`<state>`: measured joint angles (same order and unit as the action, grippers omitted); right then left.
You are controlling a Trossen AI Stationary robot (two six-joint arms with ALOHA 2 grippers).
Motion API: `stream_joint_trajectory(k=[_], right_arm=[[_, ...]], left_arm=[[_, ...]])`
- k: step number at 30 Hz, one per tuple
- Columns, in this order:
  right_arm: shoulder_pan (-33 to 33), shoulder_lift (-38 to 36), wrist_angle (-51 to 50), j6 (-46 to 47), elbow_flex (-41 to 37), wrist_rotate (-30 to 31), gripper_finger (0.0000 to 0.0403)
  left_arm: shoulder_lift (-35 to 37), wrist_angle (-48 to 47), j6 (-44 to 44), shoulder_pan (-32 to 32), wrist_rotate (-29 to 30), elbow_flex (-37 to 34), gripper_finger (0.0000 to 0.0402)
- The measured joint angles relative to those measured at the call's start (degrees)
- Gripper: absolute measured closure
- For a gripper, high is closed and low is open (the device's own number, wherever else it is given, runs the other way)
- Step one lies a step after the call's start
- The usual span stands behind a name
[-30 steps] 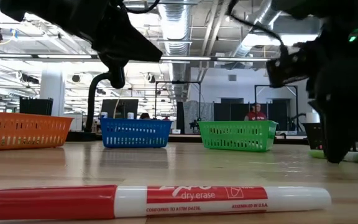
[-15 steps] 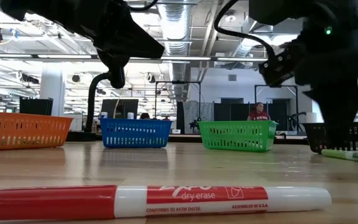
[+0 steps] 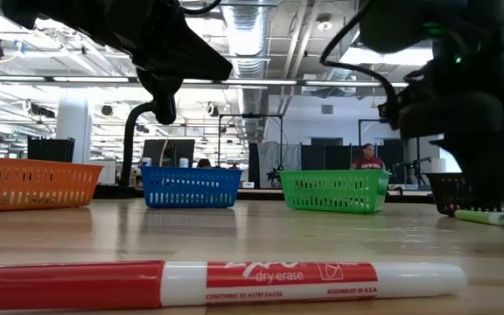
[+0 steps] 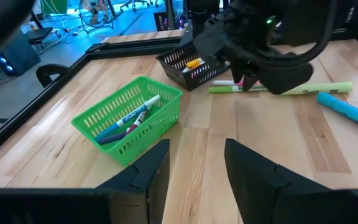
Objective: Pick & Place Markers
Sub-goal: Put the large light green marker pen into the green basket
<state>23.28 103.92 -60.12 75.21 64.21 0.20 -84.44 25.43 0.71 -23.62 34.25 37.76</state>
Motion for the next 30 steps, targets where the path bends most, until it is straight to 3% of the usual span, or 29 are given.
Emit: stream_joint_trajectory(k=[16, 24, 30], right_arm=[[-0.1, -0.4, 9.5, 3.3, -6.5, 0.3, 0.0305], [0.4, -0.3, 11.1, 0.2, -6.6, 2.7, 0.0382], [0.3, 0.4, 9.0, -1.0, -0.7, 5.6, 0.0364]], left_arm=[[0.0, 0.6, 0.0, 0.0, 0.0, 0.0, 0.0252], [0.0, 0.6, 0.0, 0.0, 0.0, 0.0, 0.0252], [3.0, 0.3, -0.8, 0.0, 2.5, -0.1, 0.0252]])
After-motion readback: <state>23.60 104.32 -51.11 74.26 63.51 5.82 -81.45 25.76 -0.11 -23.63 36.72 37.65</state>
